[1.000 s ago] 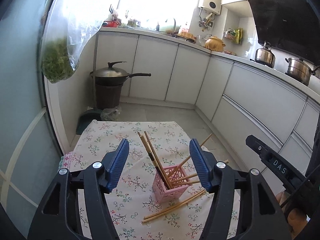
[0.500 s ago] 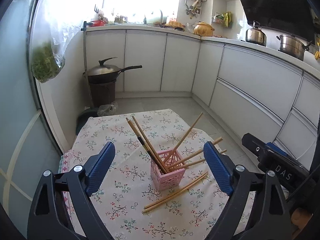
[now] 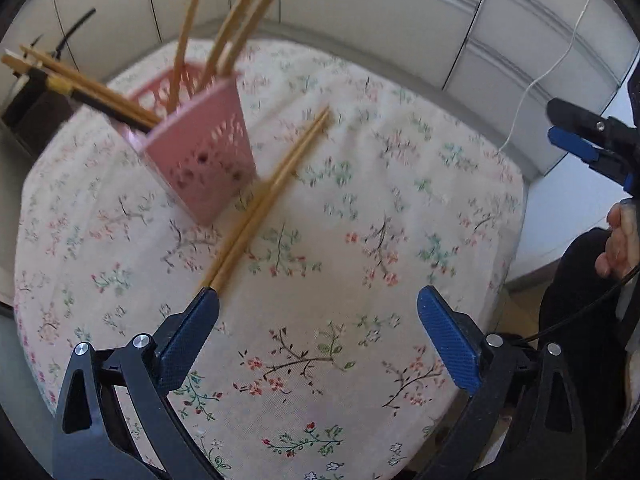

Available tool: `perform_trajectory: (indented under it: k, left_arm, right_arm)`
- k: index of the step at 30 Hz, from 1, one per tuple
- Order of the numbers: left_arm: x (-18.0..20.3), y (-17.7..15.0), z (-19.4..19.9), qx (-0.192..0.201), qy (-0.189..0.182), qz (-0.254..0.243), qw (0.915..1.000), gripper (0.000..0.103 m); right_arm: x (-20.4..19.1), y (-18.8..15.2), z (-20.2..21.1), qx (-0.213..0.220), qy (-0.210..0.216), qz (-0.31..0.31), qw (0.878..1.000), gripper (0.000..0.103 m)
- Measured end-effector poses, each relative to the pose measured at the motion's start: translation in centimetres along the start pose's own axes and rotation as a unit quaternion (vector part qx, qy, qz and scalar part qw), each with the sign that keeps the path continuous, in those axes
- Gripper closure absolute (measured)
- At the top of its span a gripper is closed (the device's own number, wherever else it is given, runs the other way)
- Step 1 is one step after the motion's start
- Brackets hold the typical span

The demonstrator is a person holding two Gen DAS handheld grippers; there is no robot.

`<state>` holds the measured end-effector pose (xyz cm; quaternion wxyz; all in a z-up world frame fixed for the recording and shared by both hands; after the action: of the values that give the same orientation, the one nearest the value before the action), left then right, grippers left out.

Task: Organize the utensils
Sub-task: 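Lower the left tool onto the last two chopsticks and grasp one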

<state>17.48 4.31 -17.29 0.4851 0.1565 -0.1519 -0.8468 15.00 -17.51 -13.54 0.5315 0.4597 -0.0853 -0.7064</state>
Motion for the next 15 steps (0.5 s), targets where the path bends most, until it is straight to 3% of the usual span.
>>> perform_trajectory:
  k: [4, 6, 9, 15]
  left_arm:
    - [-2.2, -1.0, -1.9, -0.026, -0.029, 0.021, 0.9990, 0.012]
    - [-3.1, -1.1, -1.9, -0.024, -0.042, 0.032, 0.9983, 0.012]
    - [-3.8, -1.2, -2.4, -0.033, -0.039, 0.041, 0.9979, 0.012]
    - [-4.0, -0.7, -3.9, -0.045, -0.015, 0.037, 0.9982, 0.013]
  right_arm:
    - [3.7, -1.7, 0.0, -0.005, -0.024, -0.007, 1.000, 0.007]
    - [4.6, -1.5, 0.0, -0.004, 0.000, -0.038, 0.999, 0.007]
    - [4.6, -1.2, 0.3, 0.016, 0.003, -0.031, 0.999, 0.007]
    - [4.7, -1.1, -0.5, 0.001, 0.008, -0.041, 0.999, 0.007]
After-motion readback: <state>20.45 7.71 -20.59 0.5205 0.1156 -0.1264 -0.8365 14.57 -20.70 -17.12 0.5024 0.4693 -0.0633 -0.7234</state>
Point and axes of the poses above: each gripper's, at about its wrist camera, not at the fingertips, and z roughly against the way its jaws point, x to its right, y to its top, the point moved 2 cm from there along -z, roughly the way its jaws point, and after that the axes turned 12 degrees about y, right-handed, at the moved point
